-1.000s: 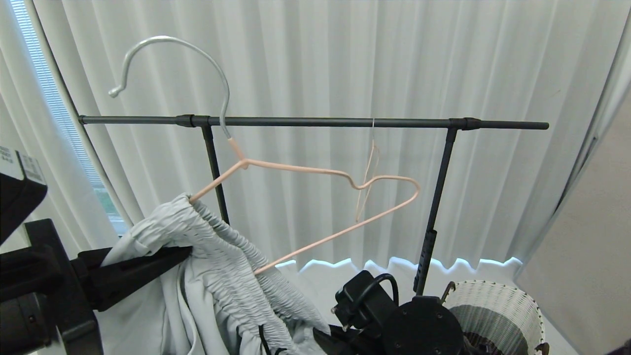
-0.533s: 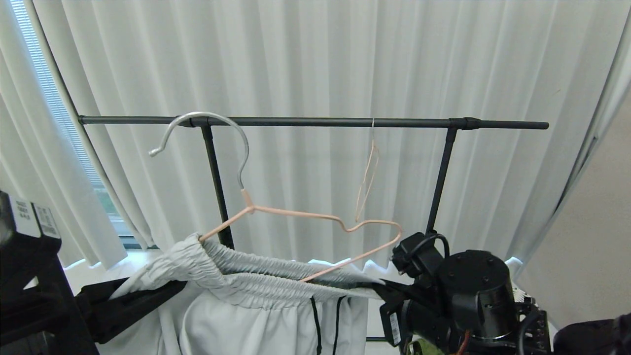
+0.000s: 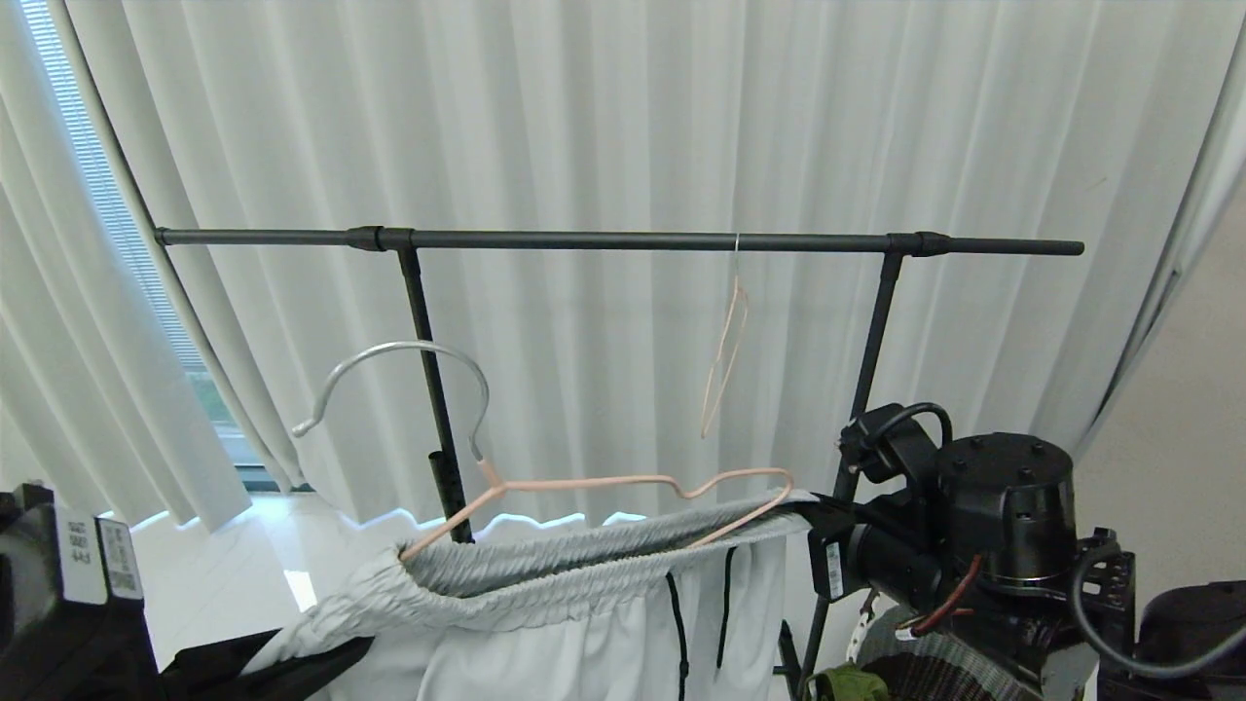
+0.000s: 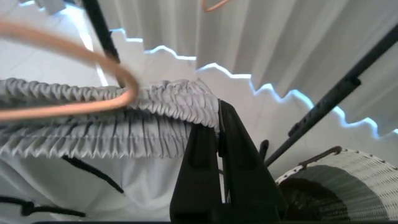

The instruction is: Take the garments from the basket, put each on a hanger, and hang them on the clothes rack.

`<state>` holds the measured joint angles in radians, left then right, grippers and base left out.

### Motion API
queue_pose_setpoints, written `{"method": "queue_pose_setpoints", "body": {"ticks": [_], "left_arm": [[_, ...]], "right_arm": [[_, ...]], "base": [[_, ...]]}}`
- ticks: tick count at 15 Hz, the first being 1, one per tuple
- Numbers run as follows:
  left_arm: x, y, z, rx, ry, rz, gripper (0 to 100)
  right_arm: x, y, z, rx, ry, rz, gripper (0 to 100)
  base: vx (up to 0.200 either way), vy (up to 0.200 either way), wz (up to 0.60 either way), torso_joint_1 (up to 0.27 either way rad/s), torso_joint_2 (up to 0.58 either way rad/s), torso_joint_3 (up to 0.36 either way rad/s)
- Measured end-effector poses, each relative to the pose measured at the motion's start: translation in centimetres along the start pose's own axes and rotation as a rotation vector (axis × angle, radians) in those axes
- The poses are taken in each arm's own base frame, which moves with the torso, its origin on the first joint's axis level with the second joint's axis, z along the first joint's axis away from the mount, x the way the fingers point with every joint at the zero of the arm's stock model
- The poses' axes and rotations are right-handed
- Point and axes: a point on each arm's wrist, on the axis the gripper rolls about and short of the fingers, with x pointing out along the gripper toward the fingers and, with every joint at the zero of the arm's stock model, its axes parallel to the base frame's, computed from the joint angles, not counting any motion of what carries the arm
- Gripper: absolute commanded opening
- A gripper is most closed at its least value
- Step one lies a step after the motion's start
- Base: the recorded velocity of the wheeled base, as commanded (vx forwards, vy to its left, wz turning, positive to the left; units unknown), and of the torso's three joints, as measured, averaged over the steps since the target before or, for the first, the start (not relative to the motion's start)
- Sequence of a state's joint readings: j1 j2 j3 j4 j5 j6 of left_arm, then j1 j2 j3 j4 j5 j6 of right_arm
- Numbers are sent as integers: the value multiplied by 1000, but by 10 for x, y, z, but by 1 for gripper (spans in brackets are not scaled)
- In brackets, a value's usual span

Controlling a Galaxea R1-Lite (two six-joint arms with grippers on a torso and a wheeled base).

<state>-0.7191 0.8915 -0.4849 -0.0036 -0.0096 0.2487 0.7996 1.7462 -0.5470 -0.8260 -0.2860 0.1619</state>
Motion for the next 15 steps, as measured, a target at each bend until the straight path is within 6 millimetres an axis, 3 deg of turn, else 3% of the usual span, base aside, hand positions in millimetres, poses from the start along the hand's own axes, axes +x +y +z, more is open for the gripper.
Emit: {"method": "queue_pose_setpoints", "body": {"ticks": [11, 15], "left_arm": [[9, -12, -45, 89, 156, -94, 0], [26, -11, -45, 86, 247, -92, 0]], "right_arm": [[-4, -9, 5, -76, 17, 48, 0], [-10, -9, 7, -142, 52, 69, 0]], "base": [[0, 0, 0, 0, 0, 0], [0, 0, 0, 0, 0, 0]]}}
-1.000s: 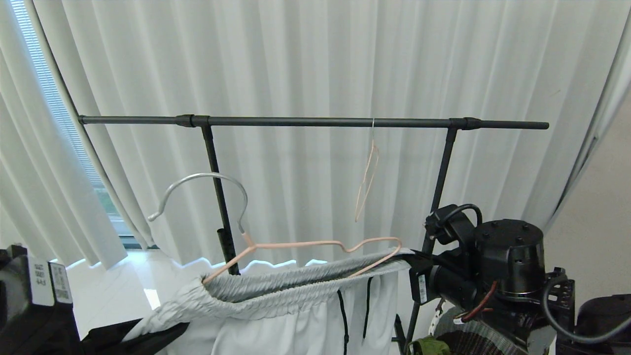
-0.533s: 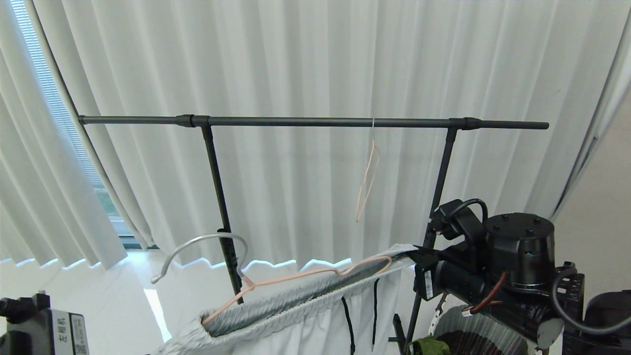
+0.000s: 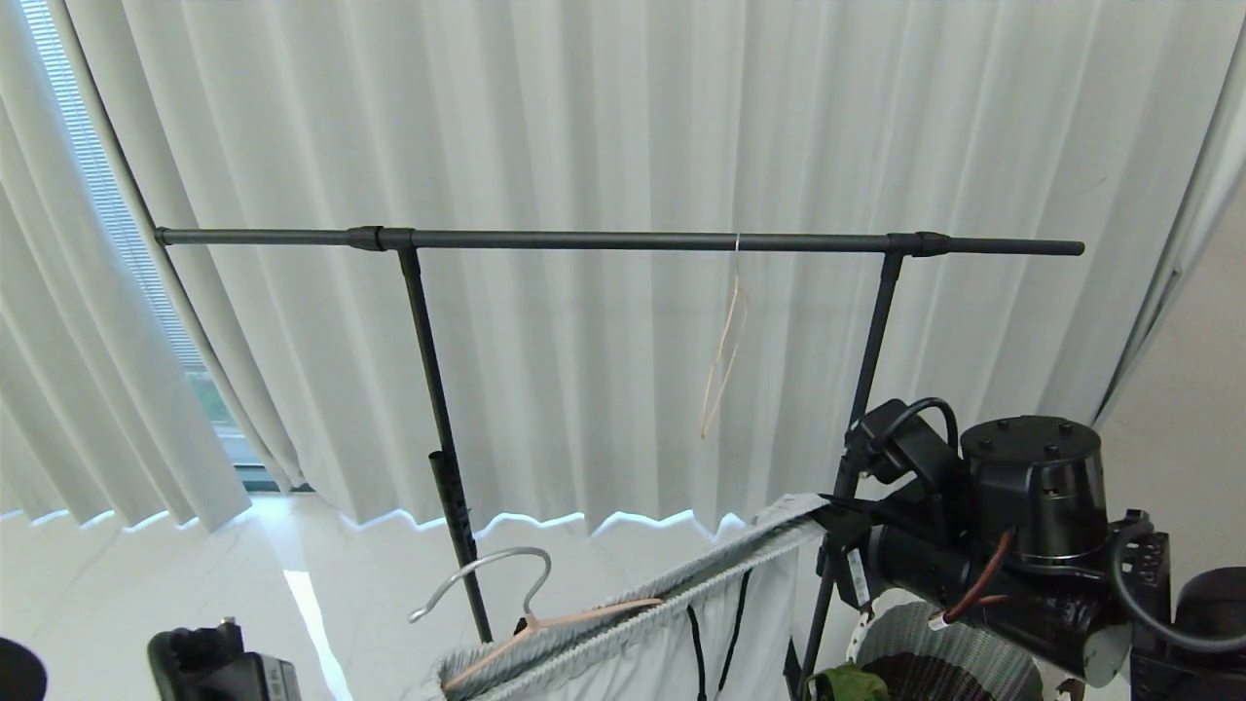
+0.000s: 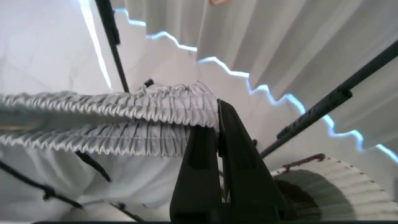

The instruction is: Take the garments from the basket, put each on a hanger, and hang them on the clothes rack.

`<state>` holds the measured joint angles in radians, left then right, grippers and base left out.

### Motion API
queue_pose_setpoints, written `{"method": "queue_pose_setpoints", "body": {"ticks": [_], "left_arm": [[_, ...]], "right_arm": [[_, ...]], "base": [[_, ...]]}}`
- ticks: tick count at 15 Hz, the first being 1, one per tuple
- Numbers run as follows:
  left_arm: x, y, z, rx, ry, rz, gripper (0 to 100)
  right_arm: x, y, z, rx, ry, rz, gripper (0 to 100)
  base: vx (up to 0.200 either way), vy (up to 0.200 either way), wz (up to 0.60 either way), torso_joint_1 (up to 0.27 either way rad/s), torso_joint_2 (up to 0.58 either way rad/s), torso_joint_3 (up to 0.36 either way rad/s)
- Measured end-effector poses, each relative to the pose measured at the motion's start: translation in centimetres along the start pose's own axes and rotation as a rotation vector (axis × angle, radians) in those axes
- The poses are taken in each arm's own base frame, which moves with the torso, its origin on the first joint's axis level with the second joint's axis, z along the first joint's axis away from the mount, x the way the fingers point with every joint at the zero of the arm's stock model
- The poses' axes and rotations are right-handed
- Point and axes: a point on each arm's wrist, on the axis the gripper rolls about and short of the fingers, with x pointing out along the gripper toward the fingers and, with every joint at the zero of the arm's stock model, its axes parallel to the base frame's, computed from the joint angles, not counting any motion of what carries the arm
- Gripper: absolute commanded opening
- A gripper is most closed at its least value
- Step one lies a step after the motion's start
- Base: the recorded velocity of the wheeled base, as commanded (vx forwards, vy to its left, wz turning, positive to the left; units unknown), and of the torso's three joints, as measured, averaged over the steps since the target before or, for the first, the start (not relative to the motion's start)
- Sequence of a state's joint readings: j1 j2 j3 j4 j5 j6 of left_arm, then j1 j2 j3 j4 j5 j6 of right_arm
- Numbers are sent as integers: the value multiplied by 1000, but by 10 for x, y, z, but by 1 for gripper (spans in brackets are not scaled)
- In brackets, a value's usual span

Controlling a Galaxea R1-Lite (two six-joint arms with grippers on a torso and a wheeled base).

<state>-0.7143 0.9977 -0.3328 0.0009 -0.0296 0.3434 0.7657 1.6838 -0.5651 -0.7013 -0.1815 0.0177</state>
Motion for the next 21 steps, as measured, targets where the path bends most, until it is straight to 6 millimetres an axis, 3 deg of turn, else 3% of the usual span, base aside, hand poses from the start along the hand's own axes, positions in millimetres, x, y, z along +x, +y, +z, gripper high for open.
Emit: {"method": "queue_pose_setpoints", "body": {"ticks": [3, 5, 7, 8, 16, 21], "left_arm": [[13, 16, 21, -86, 42, 152, 0], [21, 29, 40, -164, -34, 293, 0], [26, 33, 45, -176, -57, 320, 0], [27, 33, 46, -175, -56, 319, 0], [11, 11, 45, -117, -194, 228, 0], [-4, 2, 40, -47, -292, 88, 0]], "right_arm": [[-13, 9, -3, -124, 69, 42, 0], [-26, 18, -2, -194, 85, 89, 0], [-37, 29, -1, -227, 83, 145, 0], [-41, 34, -1, -241, 94, 167, 100], [-55, 45, 17, -242, 18, 364, 100], [-45, 47, 27, -363, -37, 543, 100]], "base": [[0, 0, 0, 0, 0, 0], [0, 0, 0, 0, 0, 0], [0, 0, 0, 0, 0, 0], [0, 0, 0, 0, 0, 0], [0, 0, 0, 0, 0, 0], [0, 0, 0, 0, 0, 0]]}}
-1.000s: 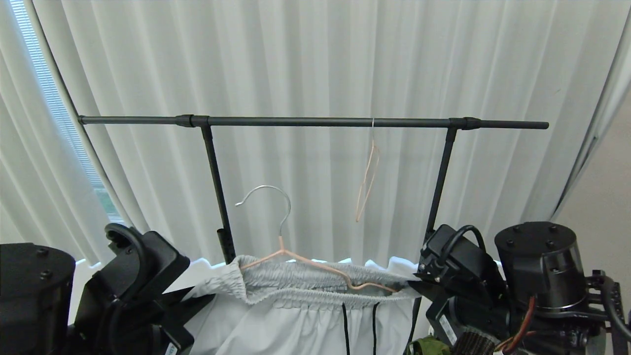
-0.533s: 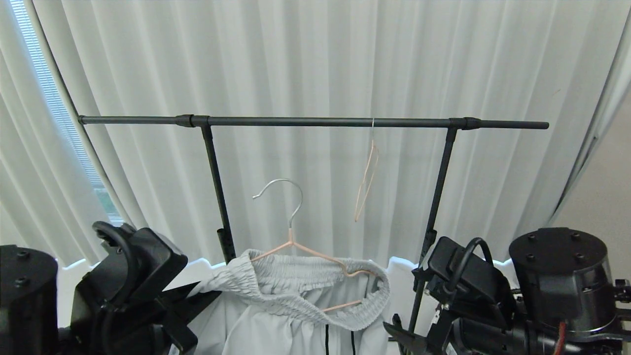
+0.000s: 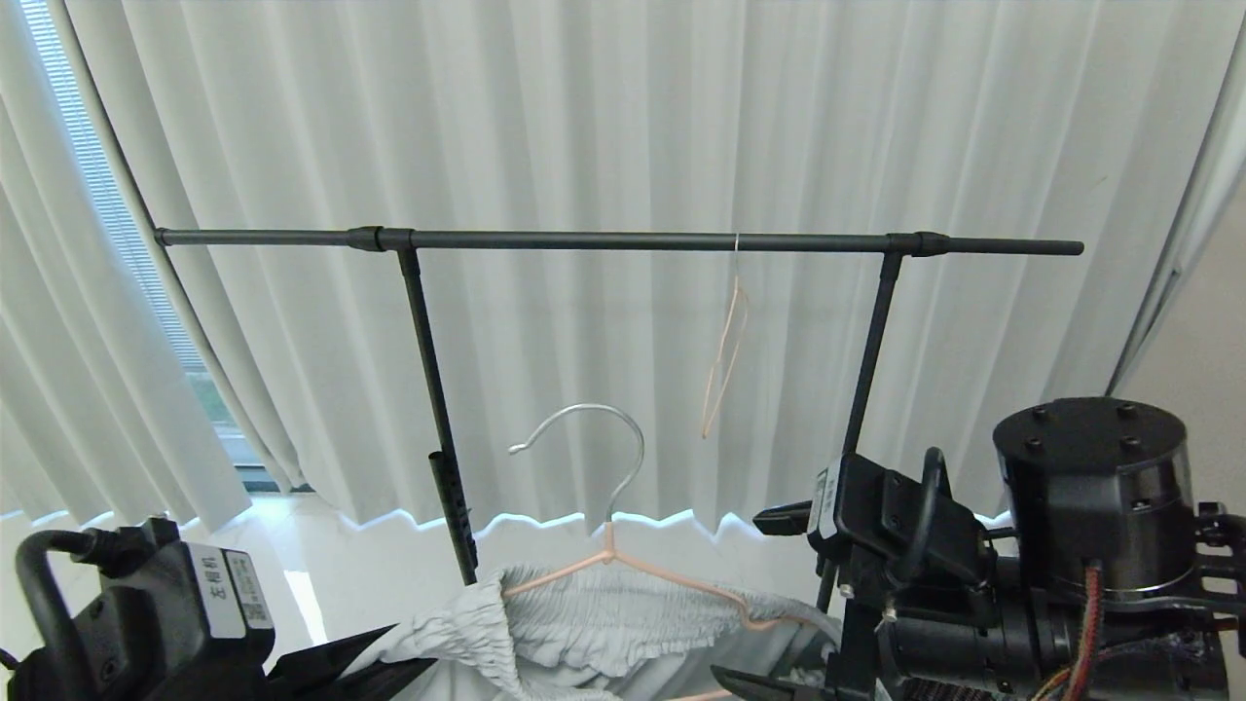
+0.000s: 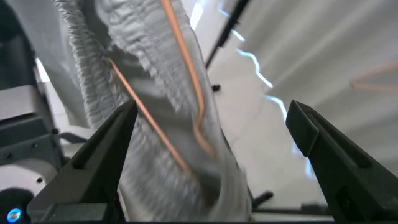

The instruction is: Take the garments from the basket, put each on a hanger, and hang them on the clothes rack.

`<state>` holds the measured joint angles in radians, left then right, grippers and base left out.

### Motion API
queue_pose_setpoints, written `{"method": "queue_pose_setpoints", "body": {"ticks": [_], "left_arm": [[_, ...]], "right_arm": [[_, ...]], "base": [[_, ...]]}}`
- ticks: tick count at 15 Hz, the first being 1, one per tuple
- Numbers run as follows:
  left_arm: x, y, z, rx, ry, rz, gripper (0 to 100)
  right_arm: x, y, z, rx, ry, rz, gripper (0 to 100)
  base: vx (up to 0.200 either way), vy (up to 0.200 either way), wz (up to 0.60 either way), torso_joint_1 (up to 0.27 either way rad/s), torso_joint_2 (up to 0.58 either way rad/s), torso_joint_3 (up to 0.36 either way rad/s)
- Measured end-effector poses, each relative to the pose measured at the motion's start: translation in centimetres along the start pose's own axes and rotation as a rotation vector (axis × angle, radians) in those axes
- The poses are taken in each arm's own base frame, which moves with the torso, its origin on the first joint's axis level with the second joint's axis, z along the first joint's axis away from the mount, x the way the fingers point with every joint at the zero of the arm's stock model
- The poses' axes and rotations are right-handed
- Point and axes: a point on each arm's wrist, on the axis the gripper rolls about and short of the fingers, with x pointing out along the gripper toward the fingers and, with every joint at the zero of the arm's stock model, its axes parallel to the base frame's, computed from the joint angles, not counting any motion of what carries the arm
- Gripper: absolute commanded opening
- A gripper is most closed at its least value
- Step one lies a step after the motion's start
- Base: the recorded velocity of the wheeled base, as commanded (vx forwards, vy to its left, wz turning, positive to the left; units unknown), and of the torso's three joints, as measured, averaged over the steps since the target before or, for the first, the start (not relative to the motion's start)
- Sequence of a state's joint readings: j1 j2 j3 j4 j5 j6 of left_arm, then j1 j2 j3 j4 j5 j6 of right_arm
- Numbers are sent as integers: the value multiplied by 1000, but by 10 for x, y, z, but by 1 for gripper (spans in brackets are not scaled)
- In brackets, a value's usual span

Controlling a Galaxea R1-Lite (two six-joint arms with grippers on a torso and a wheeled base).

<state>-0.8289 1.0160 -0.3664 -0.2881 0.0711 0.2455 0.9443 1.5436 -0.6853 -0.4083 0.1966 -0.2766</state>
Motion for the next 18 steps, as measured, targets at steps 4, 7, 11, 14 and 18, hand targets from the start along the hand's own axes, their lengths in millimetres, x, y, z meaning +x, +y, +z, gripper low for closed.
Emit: {"method": "queue_pose_setpoints", "body": {"ticks": [4, 7, 11, 14, 18], "left_arm": [[-5, -1, 1, 59, -36, -32, 0], [-4, -1, 1, 81, -30, -41, 0], [-3, -1, 2, 82, -28, -41, 0], [-3, -1, 2, 82, -30, -41, 0], [-3, -1, 2, 82, -32, -42, 0]], "right_arm": [[20, -2, 4, -79, -1, 79, 100], [26, -1, -3, -75, 48, 141, 100], [28, 7, -4, -78, 60, 189, 100], [32, 11, -5, -79, 67, 207, 100], [33, 13, -5, -80, 70, 213, 0]], "base": [[0, 0, 0, 0, 0, 0], [0, 0, 0, 0, 0, 0], [0, 0, 0, 0, 0, 0], [0, 0, 0, 0, 0, 0], [0, 0, 0, 0, 0, 0]]}}
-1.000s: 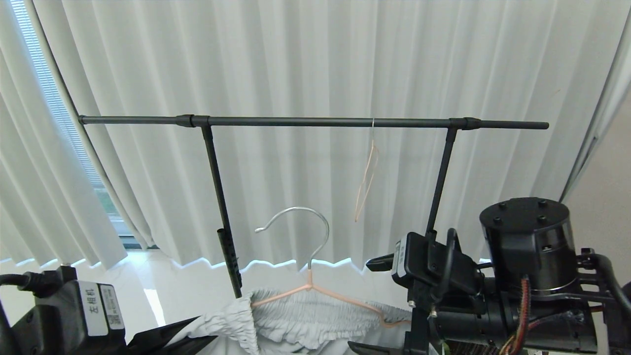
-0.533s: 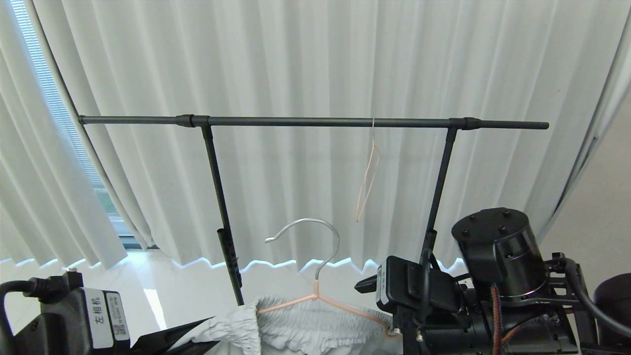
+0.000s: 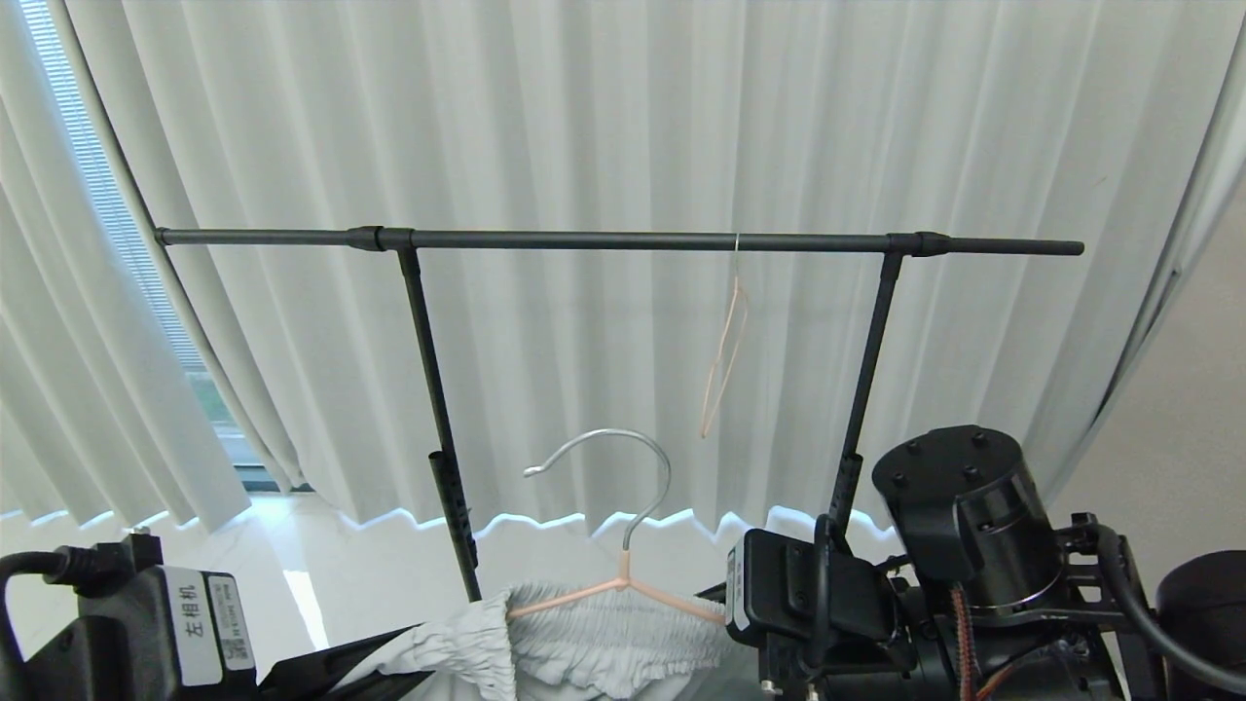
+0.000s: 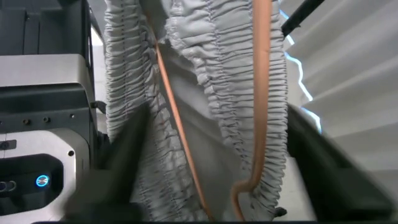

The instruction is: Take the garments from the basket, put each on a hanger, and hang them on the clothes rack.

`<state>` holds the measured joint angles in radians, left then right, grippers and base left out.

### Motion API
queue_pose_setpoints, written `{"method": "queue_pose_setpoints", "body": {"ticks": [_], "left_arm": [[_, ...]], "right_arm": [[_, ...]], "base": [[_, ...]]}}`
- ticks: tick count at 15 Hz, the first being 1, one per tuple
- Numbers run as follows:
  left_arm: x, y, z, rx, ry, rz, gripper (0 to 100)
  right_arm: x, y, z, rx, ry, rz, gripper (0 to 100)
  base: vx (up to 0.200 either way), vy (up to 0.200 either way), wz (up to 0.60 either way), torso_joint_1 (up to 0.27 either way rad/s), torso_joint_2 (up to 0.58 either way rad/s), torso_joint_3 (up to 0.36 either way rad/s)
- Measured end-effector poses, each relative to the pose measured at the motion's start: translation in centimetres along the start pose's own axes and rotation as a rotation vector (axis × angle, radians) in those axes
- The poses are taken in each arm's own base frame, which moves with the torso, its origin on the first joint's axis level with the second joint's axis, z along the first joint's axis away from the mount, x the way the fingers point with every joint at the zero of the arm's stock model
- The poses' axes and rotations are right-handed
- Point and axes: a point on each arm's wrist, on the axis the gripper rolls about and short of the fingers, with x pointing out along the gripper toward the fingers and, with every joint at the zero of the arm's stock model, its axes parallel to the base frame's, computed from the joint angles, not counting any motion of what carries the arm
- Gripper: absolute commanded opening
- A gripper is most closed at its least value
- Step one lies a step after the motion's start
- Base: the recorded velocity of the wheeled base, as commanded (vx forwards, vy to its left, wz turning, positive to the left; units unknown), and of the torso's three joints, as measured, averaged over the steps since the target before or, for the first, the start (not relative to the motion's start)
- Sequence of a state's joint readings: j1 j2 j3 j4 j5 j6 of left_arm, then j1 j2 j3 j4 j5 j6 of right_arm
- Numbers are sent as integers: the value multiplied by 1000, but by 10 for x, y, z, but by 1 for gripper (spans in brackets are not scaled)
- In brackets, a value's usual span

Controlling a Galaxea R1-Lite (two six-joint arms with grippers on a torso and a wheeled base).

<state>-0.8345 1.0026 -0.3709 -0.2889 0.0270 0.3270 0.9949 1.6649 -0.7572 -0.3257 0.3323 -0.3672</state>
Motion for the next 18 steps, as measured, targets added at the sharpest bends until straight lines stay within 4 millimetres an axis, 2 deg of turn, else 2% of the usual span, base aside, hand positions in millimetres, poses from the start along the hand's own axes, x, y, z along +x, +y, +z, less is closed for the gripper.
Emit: {"method": "queue_pose_setpoints", "body": {"ticks": [7, 8, 14, 18], "left_arm": [[0, 0, 0, 0, -7, 3, 0], [0, 0, 0, 0, -8, 3, 100], [-1, 0, -3, -7, 1, 6, 100], [-2, 0, -7, -16, 9, 15, 100]], "right_arm": [[-1, 0, 1, -1, 0, -14, 0], [-2, 0, 1, -2, 0, -20, 0], [-23, 2, 5, 16, 56, -50, 0], [-41, -5, 8, 30, 67, -143, 0]], "base": [[0, 0, 0, 0, 0, 0], [0, 0, 0, 0, 0, 0], [0, 0, 0, 0, 0, 0], [0, 0, 0, 0, 0, 0]]}}
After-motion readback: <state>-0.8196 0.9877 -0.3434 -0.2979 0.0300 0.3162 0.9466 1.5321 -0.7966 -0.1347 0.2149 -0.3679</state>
